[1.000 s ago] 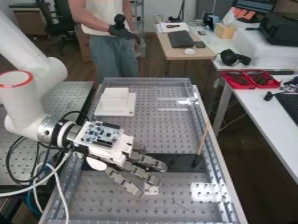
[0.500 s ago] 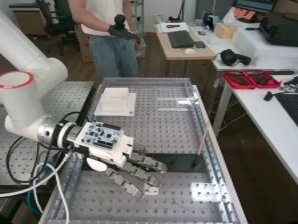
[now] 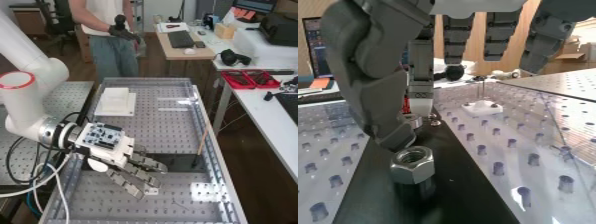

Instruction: Grab the bearing and place it in the white container

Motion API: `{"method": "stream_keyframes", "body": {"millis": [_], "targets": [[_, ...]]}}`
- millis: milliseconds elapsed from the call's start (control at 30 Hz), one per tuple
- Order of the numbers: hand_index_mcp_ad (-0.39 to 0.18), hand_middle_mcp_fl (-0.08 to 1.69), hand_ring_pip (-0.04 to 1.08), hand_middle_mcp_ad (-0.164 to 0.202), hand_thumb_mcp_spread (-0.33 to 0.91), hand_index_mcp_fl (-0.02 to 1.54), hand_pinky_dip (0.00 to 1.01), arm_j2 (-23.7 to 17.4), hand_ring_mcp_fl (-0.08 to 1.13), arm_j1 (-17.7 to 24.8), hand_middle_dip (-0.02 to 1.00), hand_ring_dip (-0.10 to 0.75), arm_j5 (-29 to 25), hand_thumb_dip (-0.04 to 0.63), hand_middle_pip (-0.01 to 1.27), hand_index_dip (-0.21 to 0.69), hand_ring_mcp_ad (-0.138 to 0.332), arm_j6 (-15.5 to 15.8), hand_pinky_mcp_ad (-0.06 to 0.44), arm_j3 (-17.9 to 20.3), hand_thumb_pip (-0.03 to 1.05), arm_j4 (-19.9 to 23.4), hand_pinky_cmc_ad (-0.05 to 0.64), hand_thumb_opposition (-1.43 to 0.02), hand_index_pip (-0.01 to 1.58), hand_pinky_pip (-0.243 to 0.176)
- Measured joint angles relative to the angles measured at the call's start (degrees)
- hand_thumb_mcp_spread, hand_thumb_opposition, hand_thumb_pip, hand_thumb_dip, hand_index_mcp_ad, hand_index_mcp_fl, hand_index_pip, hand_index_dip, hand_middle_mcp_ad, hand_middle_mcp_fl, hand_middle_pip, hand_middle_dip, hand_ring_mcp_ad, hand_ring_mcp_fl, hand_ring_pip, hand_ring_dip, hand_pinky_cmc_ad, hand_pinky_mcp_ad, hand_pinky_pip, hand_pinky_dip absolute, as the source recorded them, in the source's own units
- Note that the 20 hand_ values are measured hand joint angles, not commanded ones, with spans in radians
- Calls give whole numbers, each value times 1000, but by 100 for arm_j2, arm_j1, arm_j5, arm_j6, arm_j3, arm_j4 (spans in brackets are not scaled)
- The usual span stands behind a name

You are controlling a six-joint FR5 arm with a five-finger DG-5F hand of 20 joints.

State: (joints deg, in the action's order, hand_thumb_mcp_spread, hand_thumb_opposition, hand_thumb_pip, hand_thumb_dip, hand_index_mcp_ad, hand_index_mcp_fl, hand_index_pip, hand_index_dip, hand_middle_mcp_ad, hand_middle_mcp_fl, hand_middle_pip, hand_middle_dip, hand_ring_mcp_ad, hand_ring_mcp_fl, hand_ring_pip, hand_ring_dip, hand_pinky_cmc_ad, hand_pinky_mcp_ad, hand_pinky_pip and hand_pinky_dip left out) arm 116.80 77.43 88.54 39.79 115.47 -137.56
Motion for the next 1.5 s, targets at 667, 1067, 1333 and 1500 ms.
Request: {"method": "stream_keyframes", "body": {"millis": [667,1067,1333,1500], "targets": [[-122,-5,89,3,459,94,176,25,-2,-34,140,42,53,356,141,300,143,38,295,-23,574,-10,394,-867,1412,-89],[-122,-5,89,3,457,133,176,63,-2,-34,140,42,63,356,141,300,143,12,291,-86,572,-37,394,-866,1412,-89],[-117,-2,89,7,456,195,176,75,-2,-42,140,42,67,354,141,291,126,4,295,-82,543,5,393,-871,1419,-89],[-98,-3,93,3,475,237,176,66,-2,-35,140,42,80,346,141,281,126,3,295,-82,536,23,393,-892,1421,-89]]}}
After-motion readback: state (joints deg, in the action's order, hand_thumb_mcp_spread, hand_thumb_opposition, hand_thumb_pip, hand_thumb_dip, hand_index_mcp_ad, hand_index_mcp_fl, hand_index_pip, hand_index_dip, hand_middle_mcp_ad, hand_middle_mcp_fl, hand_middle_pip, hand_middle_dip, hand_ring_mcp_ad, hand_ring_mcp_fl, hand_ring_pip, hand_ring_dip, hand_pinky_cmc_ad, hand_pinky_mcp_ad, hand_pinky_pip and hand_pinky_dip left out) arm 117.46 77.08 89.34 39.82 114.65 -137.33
